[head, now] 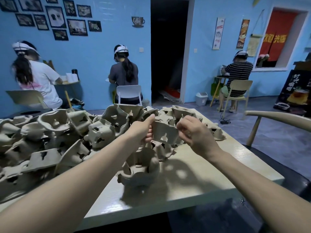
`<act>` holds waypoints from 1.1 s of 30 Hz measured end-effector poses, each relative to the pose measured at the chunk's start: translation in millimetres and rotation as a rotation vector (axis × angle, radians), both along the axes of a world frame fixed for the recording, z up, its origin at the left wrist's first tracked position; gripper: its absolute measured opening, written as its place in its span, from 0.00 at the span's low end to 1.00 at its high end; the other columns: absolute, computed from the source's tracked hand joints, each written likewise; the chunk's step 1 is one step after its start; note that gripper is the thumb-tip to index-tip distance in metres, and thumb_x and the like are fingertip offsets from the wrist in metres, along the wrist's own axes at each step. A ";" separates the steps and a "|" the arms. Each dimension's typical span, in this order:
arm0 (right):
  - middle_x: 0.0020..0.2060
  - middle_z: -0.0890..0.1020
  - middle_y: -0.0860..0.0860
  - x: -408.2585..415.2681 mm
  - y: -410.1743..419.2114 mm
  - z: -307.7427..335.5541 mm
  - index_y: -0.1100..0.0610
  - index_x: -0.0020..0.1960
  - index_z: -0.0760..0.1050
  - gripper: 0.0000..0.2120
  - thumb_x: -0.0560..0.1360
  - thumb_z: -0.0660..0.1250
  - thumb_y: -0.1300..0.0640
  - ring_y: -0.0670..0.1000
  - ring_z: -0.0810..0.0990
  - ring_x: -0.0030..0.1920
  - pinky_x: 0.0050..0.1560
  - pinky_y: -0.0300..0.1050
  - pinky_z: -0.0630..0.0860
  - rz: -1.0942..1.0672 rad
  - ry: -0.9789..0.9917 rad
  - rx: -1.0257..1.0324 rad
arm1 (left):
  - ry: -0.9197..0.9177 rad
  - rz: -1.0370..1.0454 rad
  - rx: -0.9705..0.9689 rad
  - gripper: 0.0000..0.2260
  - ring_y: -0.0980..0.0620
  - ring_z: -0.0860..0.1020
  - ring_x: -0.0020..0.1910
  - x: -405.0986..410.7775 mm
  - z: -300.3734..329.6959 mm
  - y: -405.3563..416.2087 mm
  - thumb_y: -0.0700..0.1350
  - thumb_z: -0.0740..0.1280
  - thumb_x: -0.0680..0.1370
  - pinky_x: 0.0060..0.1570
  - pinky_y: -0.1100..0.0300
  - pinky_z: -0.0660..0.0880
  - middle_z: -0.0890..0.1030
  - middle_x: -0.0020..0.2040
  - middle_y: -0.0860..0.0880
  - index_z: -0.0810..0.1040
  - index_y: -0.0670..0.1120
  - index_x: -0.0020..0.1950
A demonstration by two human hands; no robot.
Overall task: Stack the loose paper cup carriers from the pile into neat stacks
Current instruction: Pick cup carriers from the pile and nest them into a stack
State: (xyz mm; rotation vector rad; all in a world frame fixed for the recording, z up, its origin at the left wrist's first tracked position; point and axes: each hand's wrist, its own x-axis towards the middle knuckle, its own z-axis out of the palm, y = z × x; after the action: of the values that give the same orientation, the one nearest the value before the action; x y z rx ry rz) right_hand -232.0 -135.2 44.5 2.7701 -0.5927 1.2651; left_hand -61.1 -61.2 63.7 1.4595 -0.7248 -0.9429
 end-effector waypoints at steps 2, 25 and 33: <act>0.39 0.77 0.53 2.3 4.5 2.8 0.59 0.42 0.74 0.04 0.72 0.62 0.59 0.50 0.73 0.41 0.39 0.40 0.70 0.022 0.035 -0.095 | 0.019 0.034 0.008 0.13 0.55 0.60 0.23 5.4 0.5 5.2 0.47 0.64 0.78 0.28 0.64 0.60 0.62 0.26 0.51 0.68 0.45 0.35; 0.32 0.76 0.57 40.4 57.3 -5.9 0.70 0.43 0.76 0.02 0.73 0.65 0.73 0.51 0.75 0.32 0.38 0.45 0.74 0.070 -0.098 1.240 | -0.281 -0.034 0.156 0.07 0.58 0.69 0.21 46.9 -22.3 100.5 0.39 0.67 0.77 0.24 0.70 0.70 0.72 0.27 0.48 0.77 0.40 0.39; 0.29 0.77 0.55 48.6 55.6 -21.7 0.63 0.36 0.78 0.05 0.70 0.67 0.68 0.49 0.75 0.28 0.35 0.44 0.76 -0.076 0.030 0.996 | -0.832 0.030 0.258 0.13 0.55 0.71 0.28 52.1 -36.7 105.1 0.50 0.73 0.72 0.31 0.62 0.68 0.75 0.28 0.51 0.73 0.46 0.35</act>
State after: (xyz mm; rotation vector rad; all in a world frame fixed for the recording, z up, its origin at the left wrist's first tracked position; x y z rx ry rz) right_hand -183.4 -79.7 22.8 3.3961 -1.6921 1.0845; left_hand -9.1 43.9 27.0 2.1107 -1.1986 -0.3779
